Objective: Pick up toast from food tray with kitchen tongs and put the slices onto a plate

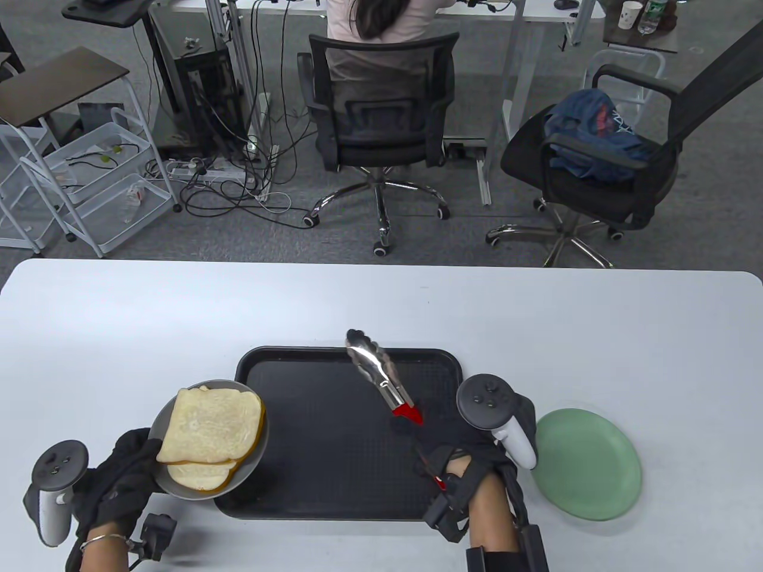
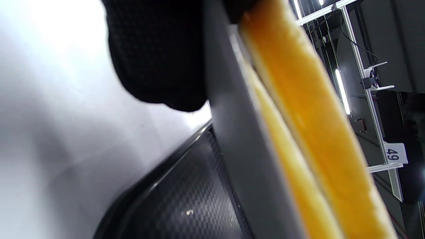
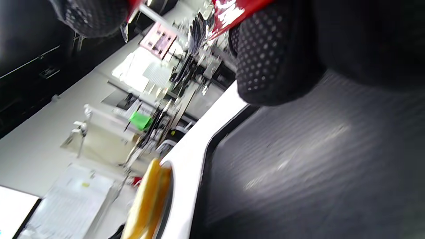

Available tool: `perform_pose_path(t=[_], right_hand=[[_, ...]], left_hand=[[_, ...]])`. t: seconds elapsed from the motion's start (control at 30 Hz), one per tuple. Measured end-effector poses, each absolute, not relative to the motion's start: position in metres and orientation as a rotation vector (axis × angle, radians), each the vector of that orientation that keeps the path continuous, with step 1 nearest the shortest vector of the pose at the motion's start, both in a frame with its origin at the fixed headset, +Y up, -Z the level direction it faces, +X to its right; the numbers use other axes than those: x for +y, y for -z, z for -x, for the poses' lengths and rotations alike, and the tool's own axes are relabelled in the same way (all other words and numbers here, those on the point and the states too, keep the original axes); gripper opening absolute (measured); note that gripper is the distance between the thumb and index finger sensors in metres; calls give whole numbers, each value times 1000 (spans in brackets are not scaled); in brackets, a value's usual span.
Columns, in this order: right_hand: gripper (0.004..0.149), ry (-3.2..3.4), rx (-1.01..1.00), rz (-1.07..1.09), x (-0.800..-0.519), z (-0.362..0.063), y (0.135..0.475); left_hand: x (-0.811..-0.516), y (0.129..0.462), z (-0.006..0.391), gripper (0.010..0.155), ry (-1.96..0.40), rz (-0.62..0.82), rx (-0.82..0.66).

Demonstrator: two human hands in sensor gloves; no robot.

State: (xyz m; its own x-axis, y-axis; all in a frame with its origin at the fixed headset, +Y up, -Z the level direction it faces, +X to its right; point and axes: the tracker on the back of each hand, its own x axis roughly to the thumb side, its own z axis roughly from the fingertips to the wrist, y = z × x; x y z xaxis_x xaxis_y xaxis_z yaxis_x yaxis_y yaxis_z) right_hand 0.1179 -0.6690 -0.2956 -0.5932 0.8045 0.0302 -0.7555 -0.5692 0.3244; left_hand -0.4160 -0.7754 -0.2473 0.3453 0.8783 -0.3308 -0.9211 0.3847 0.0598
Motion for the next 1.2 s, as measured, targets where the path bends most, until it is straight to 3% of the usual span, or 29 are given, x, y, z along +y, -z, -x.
perform_pose_path(t=[0.5, 0.93, 1.2], right_hand=[[88, -2554, 61, 354, -702, -242, 287], [86, -2783, 157, 716, -755, -288, 275], [86, -2827, 253, 768, -775, -295, 272]], left_hand=[[-775, 248, 416, 51, -1154, 149, 343], [-777, 249, 415, 51, -1134, 155, 346], [-777, 249, 415, 51, -1126, 159, 353]])
